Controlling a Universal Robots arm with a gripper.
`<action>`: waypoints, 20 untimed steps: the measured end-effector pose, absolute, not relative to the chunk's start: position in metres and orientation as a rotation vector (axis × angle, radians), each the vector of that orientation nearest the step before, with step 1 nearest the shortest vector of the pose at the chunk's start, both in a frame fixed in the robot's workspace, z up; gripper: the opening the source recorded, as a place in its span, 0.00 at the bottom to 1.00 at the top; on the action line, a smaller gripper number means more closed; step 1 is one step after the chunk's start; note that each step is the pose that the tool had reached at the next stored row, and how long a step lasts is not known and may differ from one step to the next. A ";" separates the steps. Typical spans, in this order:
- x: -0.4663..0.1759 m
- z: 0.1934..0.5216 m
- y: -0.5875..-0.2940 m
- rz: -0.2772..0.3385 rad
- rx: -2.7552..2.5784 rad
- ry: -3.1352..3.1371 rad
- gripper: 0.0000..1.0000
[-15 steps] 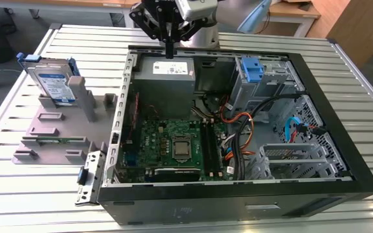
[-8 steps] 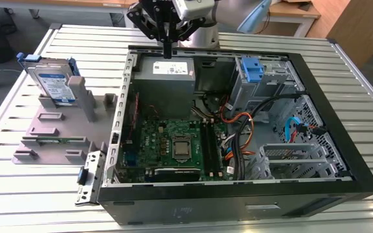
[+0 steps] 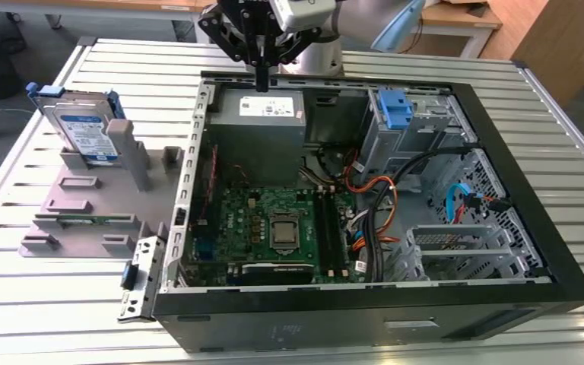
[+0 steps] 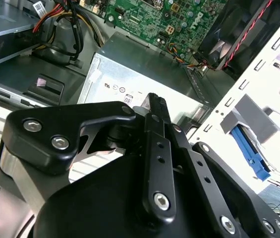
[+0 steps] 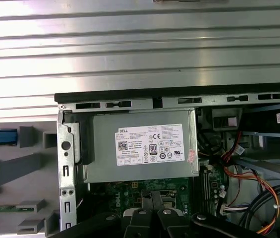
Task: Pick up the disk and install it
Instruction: 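Reach for the disk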
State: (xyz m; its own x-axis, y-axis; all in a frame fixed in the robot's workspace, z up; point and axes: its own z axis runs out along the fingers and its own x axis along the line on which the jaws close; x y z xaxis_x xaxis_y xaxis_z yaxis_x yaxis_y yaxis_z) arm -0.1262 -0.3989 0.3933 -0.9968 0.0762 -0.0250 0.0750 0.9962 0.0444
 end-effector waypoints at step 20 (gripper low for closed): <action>-0.149 0.392 -0.399 0.068 0.118 3.112 0.11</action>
